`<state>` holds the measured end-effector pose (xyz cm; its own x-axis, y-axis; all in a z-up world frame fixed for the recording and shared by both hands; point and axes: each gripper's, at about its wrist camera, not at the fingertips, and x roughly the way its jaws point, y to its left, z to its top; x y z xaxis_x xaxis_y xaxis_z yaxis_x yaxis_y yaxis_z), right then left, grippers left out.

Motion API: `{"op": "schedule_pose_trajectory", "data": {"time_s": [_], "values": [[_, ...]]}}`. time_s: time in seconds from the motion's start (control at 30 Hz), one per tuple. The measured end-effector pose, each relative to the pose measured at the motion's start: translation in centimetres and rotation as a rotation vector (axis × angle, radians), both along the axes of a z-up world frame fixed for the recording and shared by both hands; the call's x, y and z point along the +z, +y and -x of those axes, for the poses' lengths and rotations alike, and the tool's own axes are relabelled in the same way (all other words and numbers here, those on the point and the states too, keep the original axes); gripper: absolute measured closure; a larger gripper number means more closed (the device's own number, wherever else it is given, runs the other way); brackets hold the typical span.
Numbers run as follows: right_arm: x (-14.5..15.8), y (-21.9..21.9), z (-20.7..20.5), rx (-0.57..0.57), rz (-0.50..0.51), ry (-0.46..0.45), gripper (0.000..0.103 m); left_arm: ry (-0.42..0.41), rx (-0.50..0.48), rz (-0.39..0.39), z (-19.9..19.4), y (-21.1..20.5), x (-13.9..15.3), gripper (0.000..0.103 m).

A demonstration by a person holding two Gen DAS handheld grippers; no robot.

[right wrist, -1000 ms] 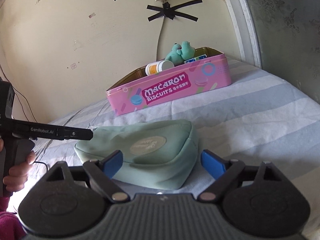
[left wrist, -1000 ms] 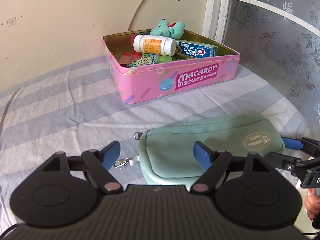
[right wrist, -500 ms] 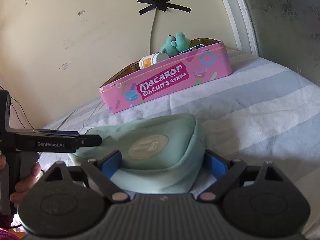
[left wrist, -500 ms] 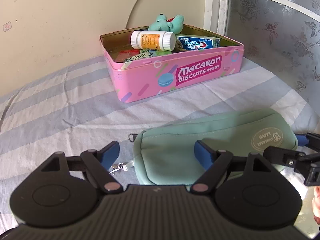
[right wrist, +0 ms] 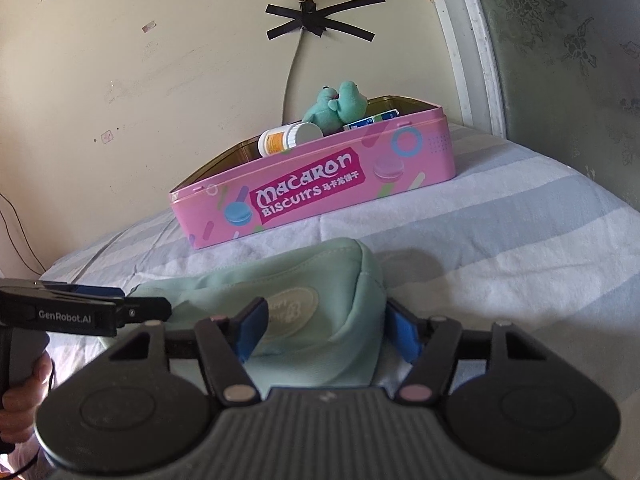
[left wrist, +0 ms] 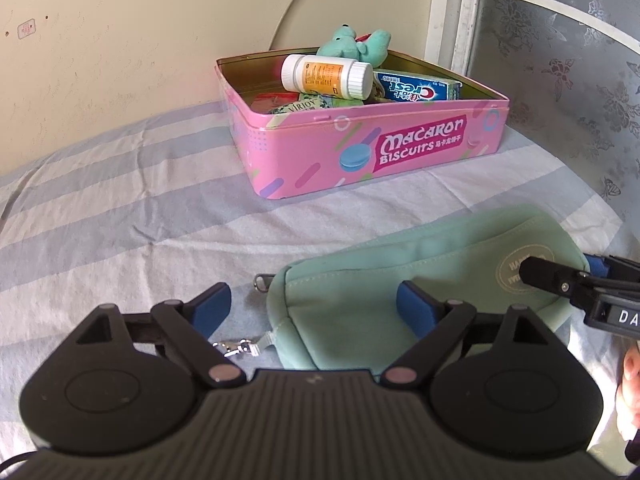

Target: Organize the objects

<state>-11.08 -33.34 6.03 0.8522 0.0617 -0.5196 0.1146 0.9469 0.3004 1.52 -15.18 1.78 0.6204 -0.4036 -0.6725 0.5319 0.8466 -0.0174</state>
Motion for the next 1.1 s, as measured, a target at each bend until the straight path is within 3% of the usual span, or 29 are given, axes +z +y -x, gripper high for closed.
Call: {"op": "schedule_pose_trajectory", "data": {"time_s": [0.43, 0.5, 0.6, 0.67, 0.8, 0.97, 1.1], "values": [[-0.4, -0.4, 0.9, -0.001, -0.035, -0.014, 0.037, 0.011, -0.004, 0.025, -0.2, 1.7, -0.1, 0.007], [-0.4, -0.5, 1.0, -0.004, -0.038, -0.016, 0.036, 0.028, -0.003, 0.038, -0.4, 1.9, -0.2, 0.007], [-0.4, -0.3, 1.0, -0.012, -0.036, -0.010, 0.036, 0.122, -0.011, 0.115, -1.3, 2.7, -0.6, 0.007], [-0.3, -0.3, 1.0, -0.016, -0.038, -0.004, 0.036, 0.118, -0.020, 0.118, -1.2, 2.4, -0.6, 0.007], [-0.2, -0.4, 1.0, -0.011, -0.042, 0.002, 0.036, 0.107, -0.107, 0.120, -0.5, 0.9, -0.8, 0.013], [-0.1, -0.6, 1.5, -0.018, -0.018, 0.004, 0.039, 0.104, -0.110, 0.111, -0.5, -0.2, -0.8, 0.015], [0.1, -1.9, 2.5, -0.049, -0.020, 0.007, 0.042, 0.153, -0.129, 0.163, -0.7, -0.1, -0.6, 0.031]]}}
